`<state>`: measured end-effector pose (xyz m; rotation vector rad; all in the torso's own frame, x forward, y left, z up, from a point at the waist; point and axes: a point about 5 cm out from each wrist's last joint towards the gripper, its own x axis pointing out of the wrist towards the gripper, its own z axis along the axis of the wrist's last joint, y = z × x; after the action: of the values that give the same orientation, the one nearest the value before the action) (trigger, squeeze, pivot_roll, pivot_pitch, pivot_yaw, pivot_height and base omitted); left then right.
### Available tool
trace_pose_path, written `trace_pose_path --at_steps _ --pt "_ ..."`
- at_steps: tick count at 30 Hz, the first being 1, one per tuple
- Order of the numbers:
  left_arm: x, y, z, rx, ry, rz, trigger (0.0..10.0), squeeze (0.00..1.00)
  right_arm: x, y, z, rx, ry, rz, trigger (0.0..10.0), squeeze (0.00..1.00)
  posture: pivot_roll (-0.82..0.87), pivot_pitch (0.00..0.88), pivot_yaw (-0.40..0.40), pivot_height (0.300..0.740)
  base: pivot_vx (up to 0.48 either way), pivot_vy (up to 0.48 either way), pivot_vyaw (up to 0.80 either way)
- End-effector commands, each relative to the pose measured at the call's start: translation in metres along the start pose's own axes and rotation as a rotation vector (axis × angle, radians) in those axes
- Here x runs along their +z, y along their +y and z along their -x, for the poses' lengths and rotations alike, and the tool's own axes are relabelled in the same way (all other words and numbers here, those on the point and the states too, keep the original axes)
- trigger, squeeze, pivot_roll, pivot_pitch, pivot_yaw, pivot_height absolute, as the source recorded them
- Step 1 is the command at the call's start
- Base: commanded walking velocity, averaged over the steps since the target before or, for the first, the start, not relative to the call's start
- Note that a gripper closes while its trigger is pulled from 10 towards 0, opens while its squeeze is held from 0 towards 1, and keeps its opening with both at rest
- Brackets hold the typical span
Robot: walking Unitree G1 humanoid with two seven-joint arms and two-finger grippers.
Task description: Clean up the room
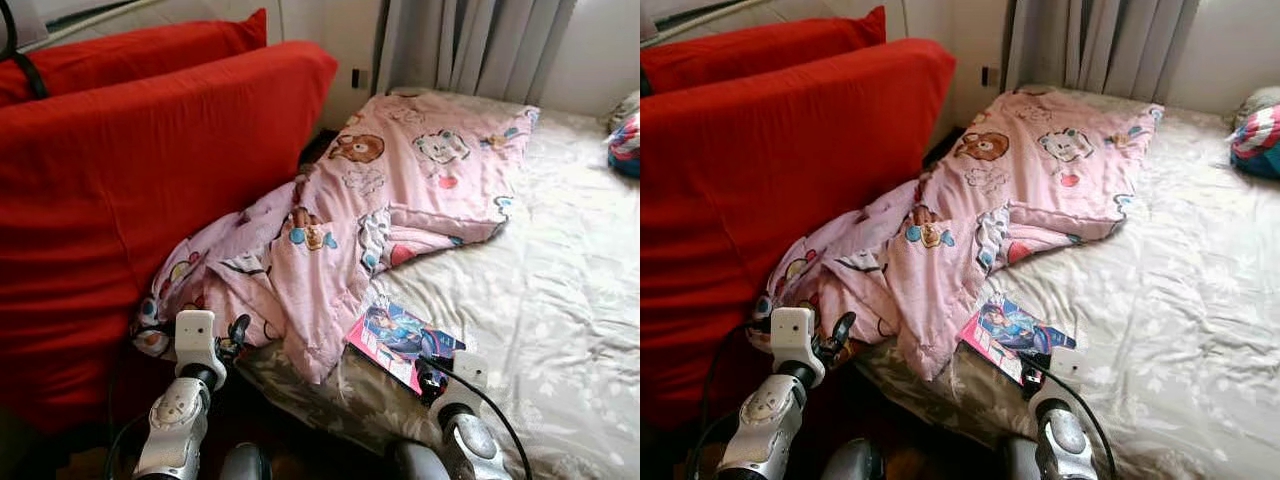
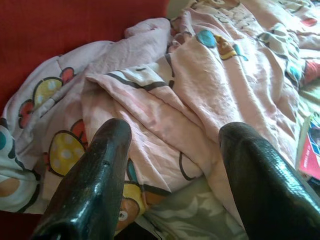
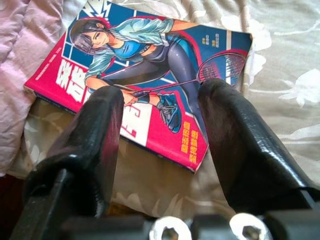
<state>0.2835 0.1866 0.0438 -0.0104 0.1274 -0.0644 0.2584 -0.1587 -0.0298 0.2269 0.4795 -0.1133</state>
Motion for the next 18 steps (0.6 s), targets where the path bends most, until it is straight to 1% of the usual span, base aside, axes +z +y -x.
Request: trace_pose_path --at_steps 1,5,7,11,15,18 --pt "0.0 0.002 0.002 -0.011 0.011 -0.029 10.0 0.0 0.001 0.004 -0.001 0.008 0.008 0.001 10.0 0.0 0.05 0.084 0.026 0.604 0.0 0.0 0.0" --pt "0.0 0.004 0.003 -0.012 0.013 -0.034 10.0 0.0 0.003 0.01 -0.003 0.024 0.005 0.011 10.0 0.0 0.06 0.086 0.03 0.594 0.0 0.0 0.0" --pt "0.001 0.005 0.003 -0.012 0.013 -0.038 10.0 0.0 0.006 0.012 -0.003 0.028 -0.025 -0.004 10.0 0.0 0.06 0.089 0.033 0.59 0.0 0.0 0.0" --pt "0.001 0.006 0.005 -0.018 0.016 -0.045 10.0 0.0 0.007 0.011 -0.003 0.019 -0.028 -0.01 10.0 0.0 0.06 0.097 0.037 0.59 0.0 0.0 0.0" --pt "-0.001 0.006 0.012 -0.029 0.024 -0.06 10.0 0.0 0.004 0.01 -0.002 0.003 -0.021 -0.023 10.0 0.0 0.07 0.124 0.053 0.59 0.0 0.0 0.0" --pt "-0.001 0.006 0.012 -0.03 0.025 -0.061 10.0 0.0 0.004 0.01 -0.002 0.001 -0.022 -0.025 10.0 0.0 0.07 0.124 0.053 0.59 0.0 0.0 0.0"
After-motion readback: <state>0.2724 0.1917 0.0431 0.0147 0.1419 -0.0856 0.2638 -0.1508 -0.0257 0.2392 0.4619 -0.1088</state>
